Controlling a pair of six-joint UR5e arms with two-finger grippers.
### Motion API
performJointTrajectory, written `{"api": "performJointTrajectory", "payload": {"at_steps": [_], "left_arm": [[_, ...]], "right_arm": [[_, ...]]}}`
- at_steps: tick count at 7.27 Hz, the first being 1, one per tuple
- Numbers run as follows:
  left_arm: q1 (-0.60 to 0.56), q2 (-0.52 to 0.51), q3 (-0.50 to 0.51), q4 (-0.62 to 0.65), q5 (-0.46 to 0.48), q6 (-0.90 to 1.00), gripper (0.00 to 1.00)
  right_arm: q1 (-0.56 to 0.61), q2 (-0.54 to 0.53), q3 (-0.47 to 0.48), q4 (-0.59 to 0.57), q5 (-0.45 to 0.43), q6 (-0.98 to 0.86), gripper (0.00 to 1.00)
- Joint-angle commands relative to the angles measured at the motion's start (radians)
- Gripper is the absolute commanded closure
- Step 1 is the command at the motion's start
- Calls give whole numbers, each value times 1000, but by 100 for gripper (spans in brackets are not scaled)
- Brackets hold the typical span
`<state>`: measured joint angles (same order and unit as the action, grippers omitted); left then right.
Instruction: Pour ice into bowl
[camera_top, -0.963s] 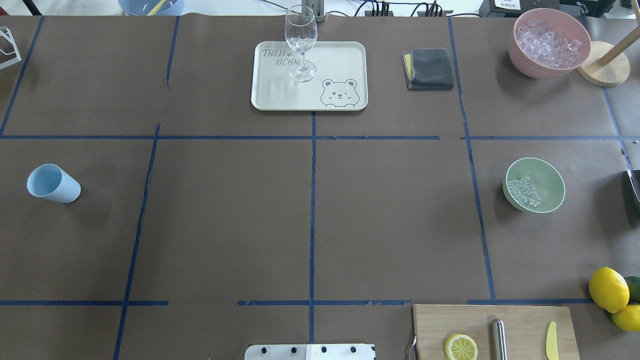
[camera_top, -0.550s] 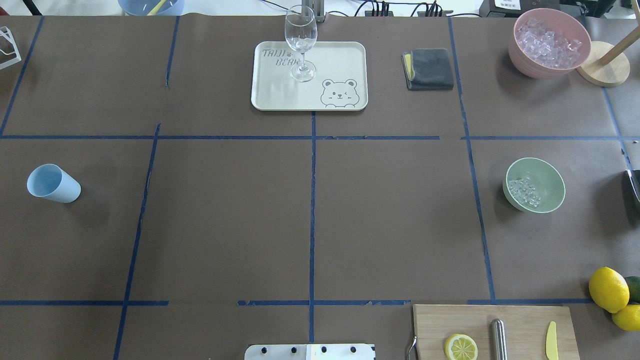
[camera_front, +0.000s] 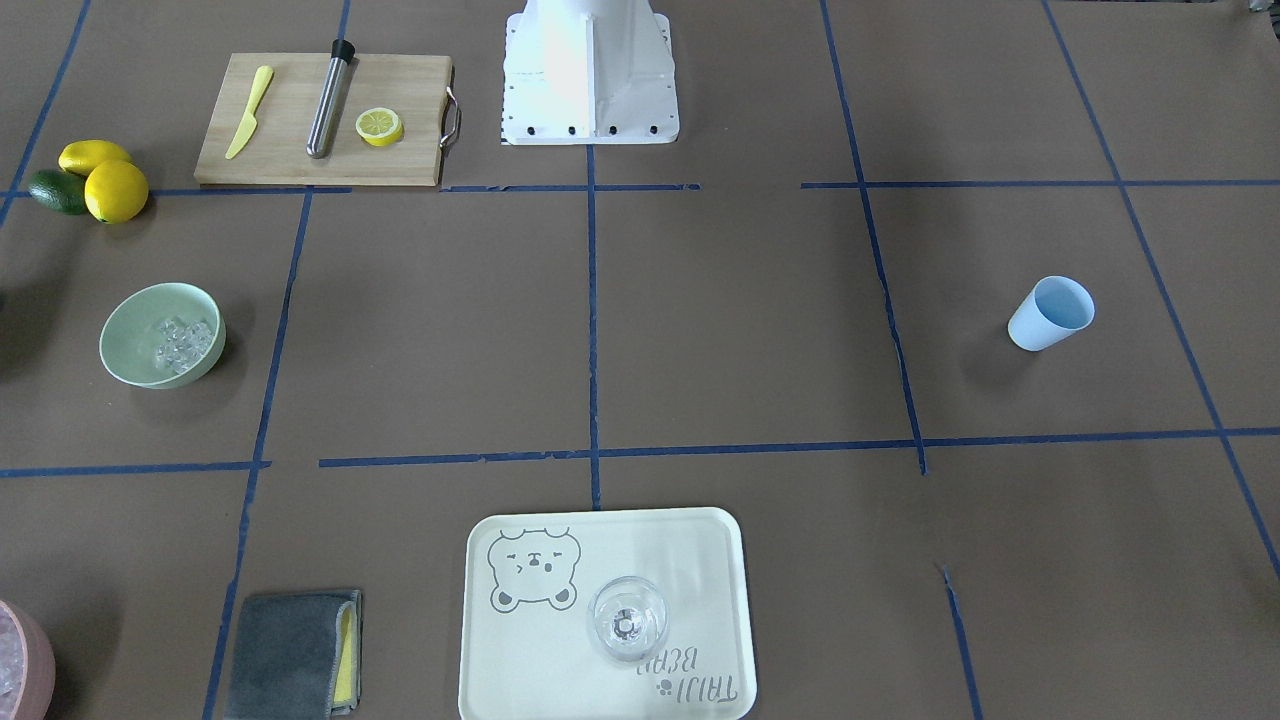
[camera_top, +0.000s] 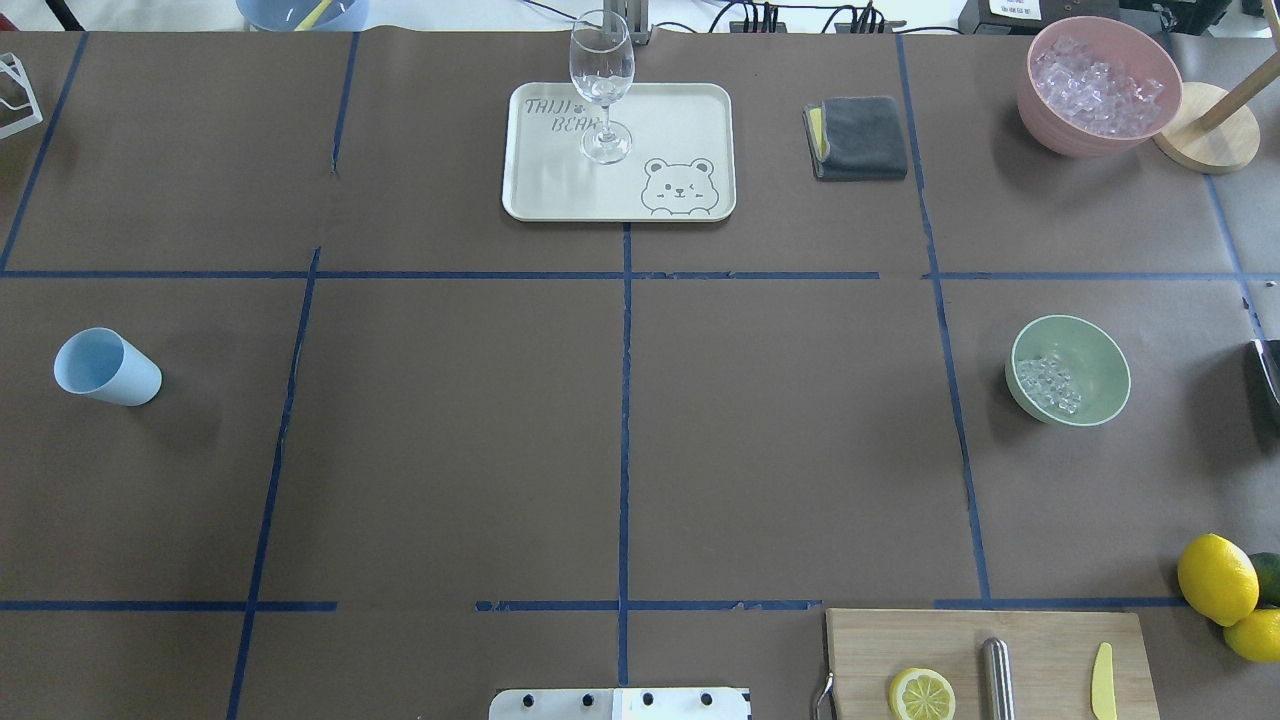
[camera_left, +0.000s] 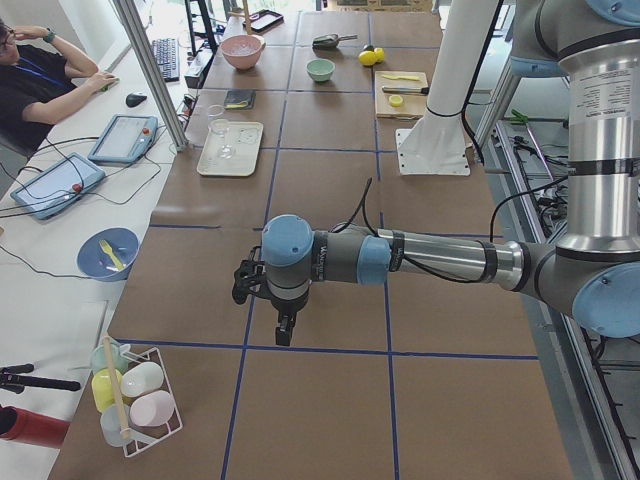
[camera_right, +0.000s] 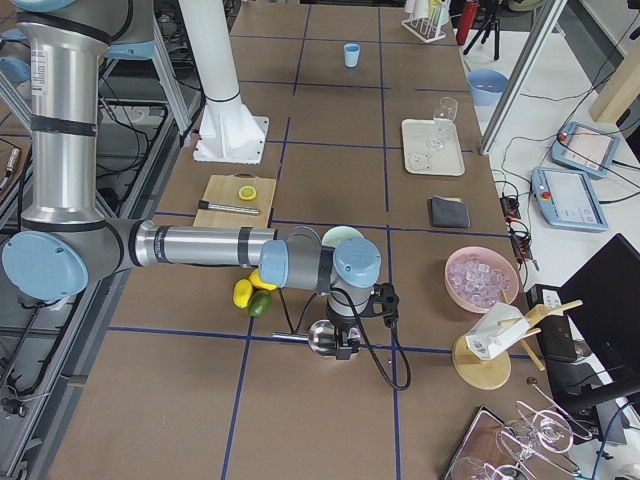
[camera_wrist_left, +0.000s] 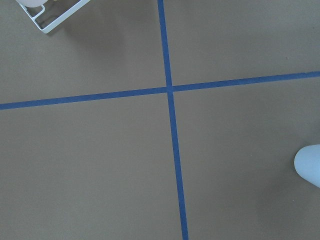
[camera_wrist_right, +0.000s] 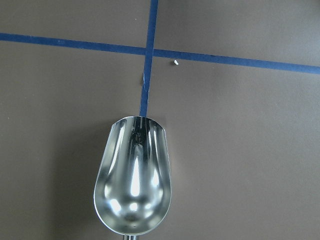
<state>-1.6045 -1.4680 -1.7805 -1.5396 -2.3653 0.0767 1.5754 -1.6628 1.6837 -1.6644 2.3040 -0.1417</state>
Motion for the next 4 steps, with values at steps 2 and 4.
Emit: {"api": "performJointTrajectory", "payload": {"at_steps": [2,4], "left_arm": [[0,0,3,-1,0,0,0],[0,-2,3,-2,-2,0,0]], "right_arm": [[-6,0,-1,0,-2,2,0],[-12,2,-1,0,-2,4,0]]}}
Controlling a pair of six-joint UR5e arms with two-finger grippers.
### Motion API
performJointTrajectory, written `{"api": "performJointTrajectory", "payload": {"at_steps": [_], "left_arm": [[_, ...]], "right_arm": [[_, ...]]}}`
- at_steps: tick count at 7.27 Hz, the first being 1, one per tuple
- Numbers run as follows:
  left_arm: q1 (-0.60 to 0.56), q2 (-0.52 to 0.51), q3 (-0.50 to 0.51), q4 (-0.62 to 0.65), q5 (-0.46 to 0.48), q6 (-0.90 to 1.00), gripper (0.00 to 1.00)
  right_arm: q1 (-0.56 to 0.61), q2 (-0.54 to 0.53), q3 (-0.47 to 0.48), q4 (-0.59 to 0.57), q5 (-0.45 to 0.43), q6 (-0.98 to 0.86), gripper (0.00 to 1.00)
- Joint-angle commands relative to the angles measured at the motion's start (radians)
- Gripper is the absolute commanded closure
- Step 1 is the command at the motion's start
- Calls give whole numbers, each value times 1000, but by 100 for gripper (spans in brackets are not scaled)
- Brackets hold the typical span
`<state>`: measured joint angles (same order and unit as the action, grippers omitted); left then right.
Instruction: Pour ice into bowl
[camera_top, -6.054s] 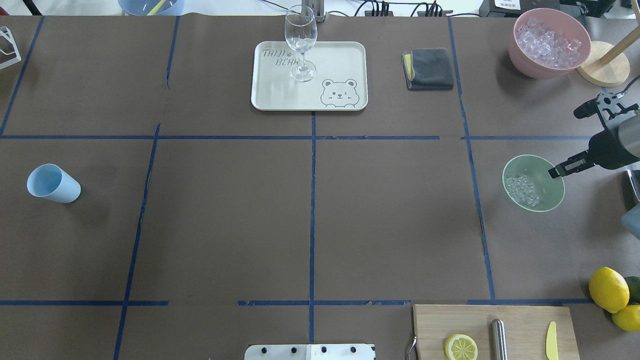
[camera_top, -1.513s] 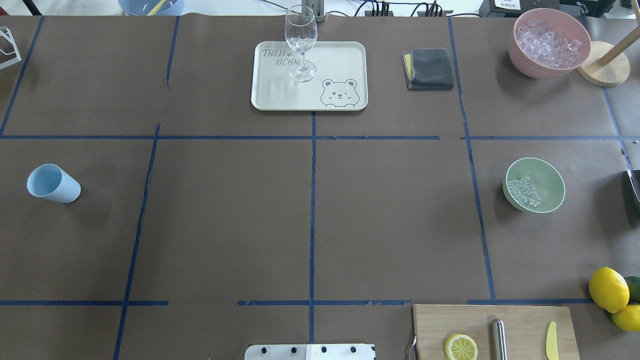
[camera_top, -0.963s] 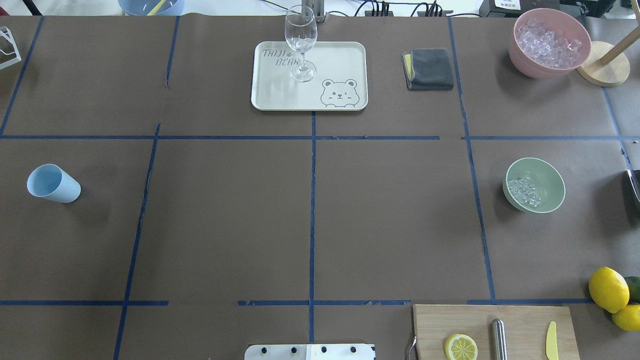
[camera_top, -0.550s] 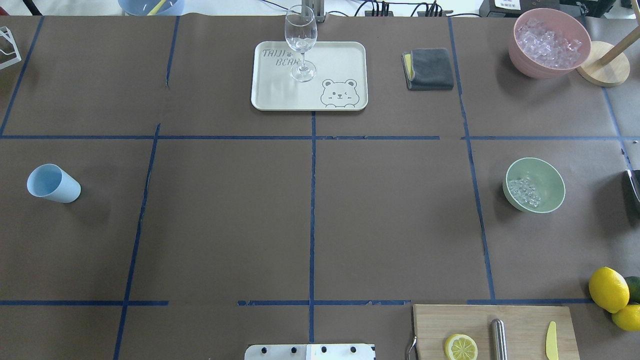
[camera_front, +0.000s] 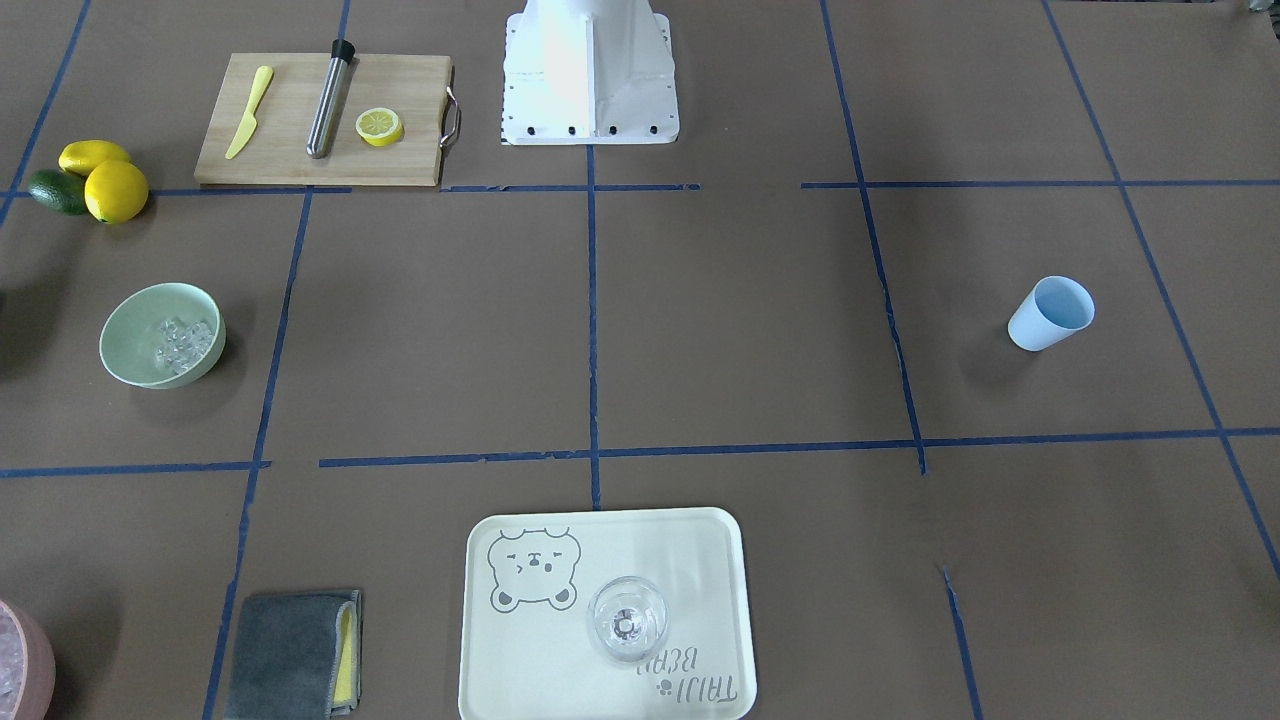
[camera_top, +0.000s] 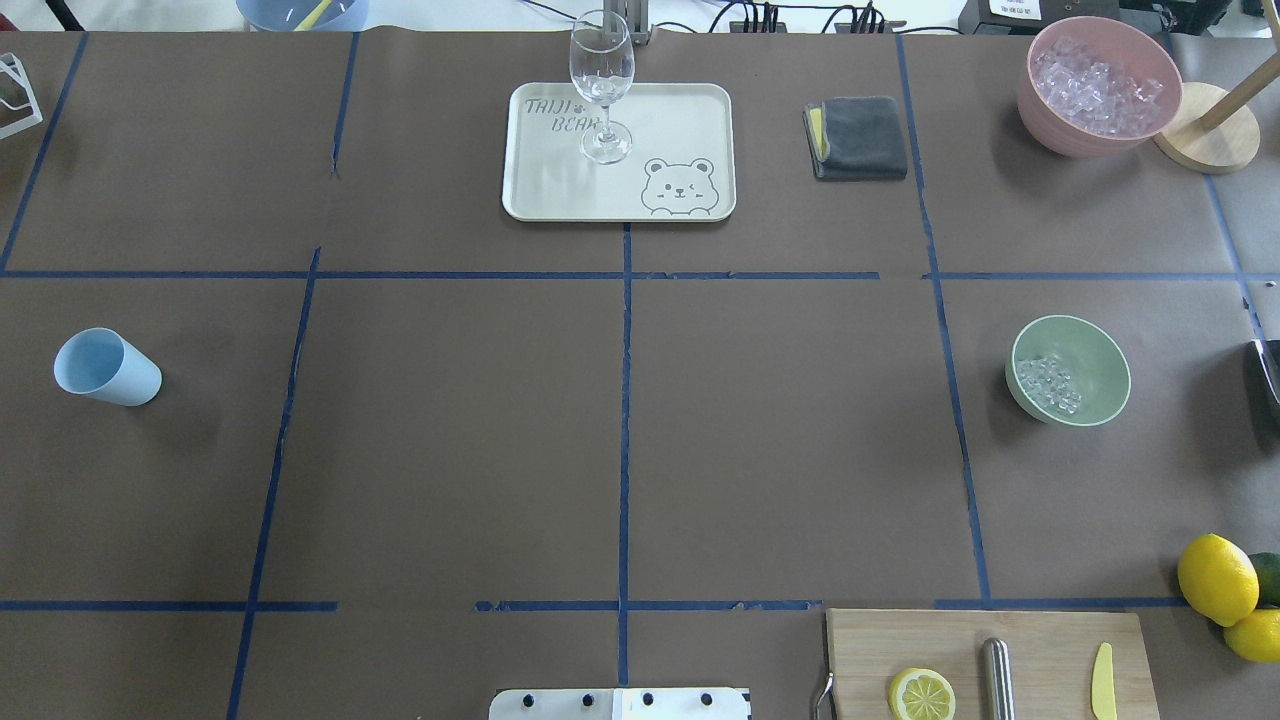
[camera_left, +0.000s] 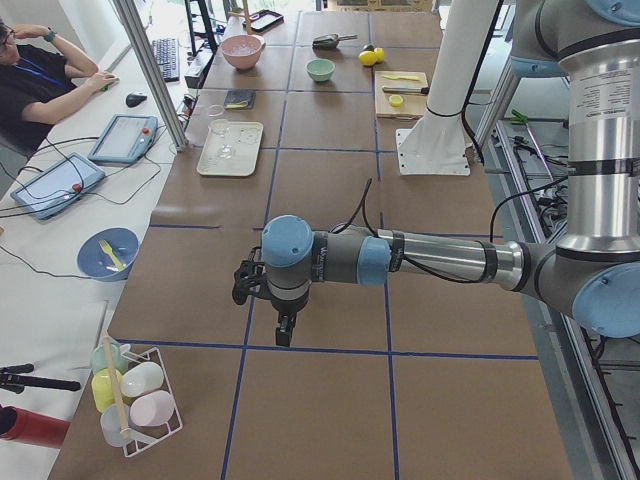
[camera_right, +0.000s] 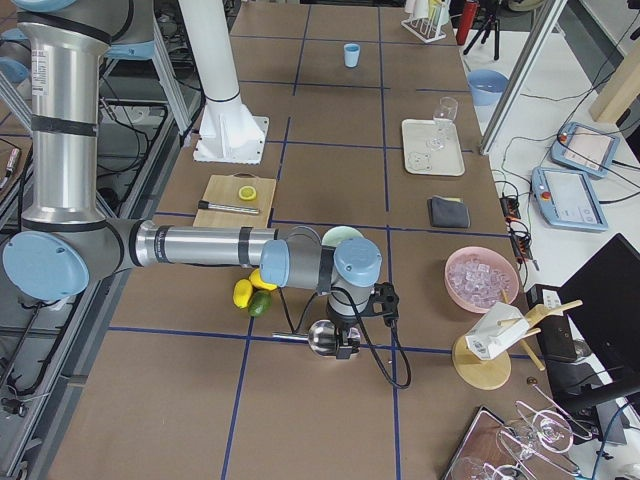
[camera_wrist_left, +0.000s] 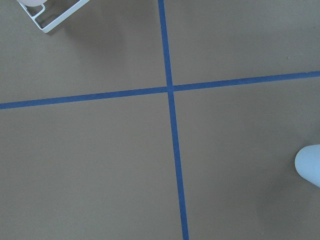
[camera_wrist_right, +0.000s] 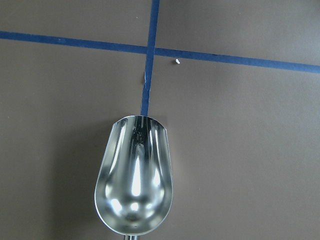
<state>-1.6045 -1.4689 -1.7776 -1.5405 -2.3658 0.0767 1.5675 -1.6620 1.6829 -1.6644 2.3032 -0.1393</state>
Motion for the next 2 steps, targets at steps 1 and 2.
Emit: {"api": "performJointTrajectory", "payload": {"at_steps": [1,2], "left_arm": [[2,-1,1,-1,0,2,0],[2,-1,1,-1,0,0,0]], "right_arm": [[-6,1,0,0,-1,1,0],[-6,1,0,0,-1,1,0]]}}
